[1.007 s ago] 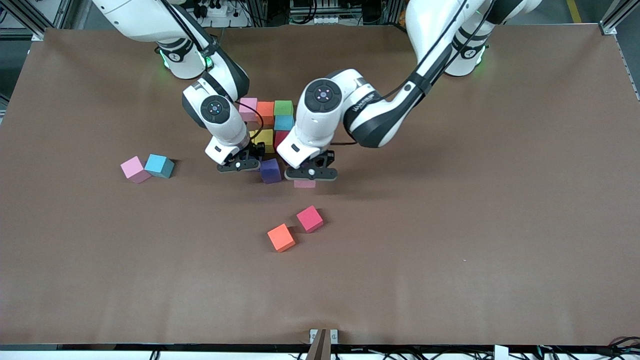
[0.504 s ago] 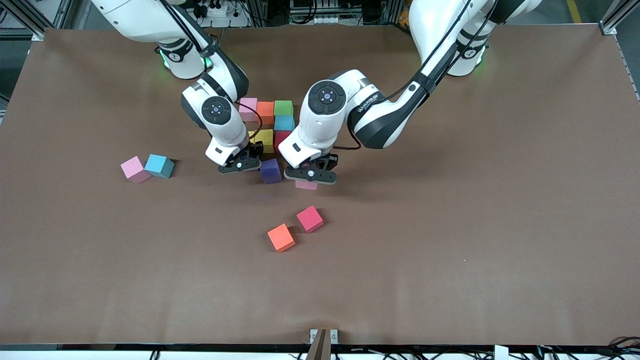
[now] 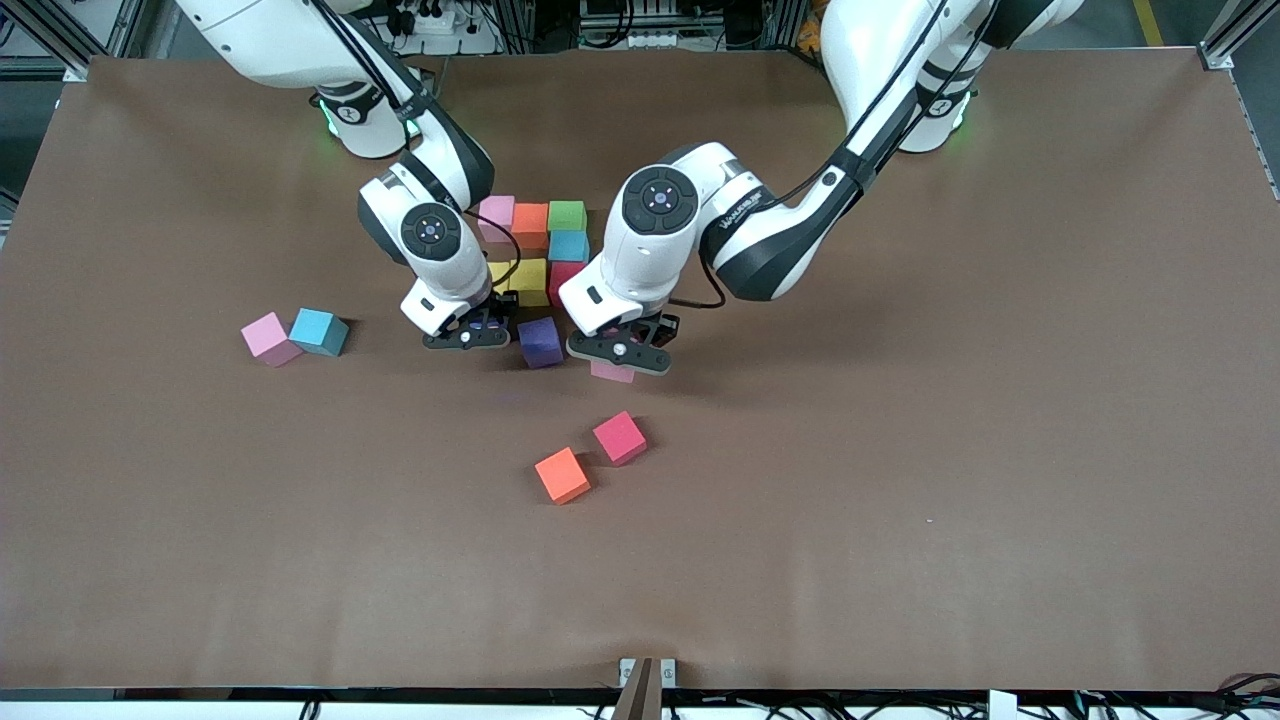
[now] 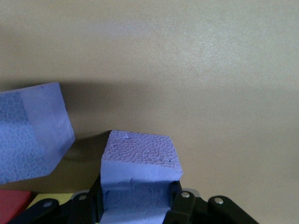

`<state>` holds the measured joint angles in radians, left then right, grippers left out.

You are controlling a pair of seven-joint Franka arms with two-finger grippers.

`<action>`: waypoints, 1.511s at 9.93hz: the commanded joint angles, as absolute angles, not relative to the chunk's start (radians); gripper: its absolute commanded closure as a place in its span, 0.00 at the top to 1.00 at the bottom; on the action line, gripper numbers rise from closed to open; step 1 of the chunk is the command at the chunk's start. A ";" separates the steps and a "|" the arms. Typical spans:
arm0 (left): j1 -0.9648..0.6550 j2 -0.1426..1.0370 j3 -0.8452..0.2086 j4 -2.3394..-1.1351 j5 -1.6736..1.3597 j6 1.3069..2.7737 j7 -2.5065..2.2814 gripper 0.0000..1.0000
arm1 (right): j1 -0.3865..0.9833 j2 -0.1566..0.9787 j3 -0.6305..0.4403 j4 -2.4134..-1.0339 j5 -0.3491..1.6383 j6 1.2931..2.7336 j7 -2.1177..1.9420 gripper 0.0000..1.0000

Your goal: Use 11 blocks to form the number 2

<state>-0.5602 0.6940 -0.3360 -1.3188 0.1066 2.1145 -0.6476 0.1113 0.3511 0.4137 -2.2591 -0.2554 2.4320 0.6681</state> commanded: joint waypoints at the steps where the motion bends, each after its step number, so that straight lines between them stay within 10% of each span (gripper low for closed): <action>1: -0.554 0.676 -0.336 -1.336 0.077 2.102 -0.614 0.11 | 0.121 0.373 0.416 -2.232 -0.268 2.416 0.721 0.00; 8: -0.554 0.678 -0.336 -1.336 0.077 2.102 -0.607 0.11 | 0.137 0.373 0.420 -2.233 -0.275 2.418 0.706 0.00; 9: -0.554 0.678 -0.336 -1.336 0.075 2.102 -0.607 0.11 | 0.138 0.373 0.420 -2.233 -0.281 2.418 0.701 0.34; 10: -0.554 0.678 -0.336 -1.336 0.077 2.102 -0.607 0.11 | 0.138 0.371 0.420 -2.233 -0.284 2.418 0.701 0.99; 15: -0.554 0.680 -0.336 -1.336 0.077 2.102 -0.606 0.13 | 0.137 0.365 0.422 -2.229 -0.285 2.419 0.701 1.00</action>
<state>-0.5595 0.6940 -0.3361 -1.3242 0.1065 2.1133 -0.6410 0.1312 0.3566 0.4207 -2.2501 -0.2614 2.4304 0.6928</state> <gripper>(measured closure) 0.449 0.000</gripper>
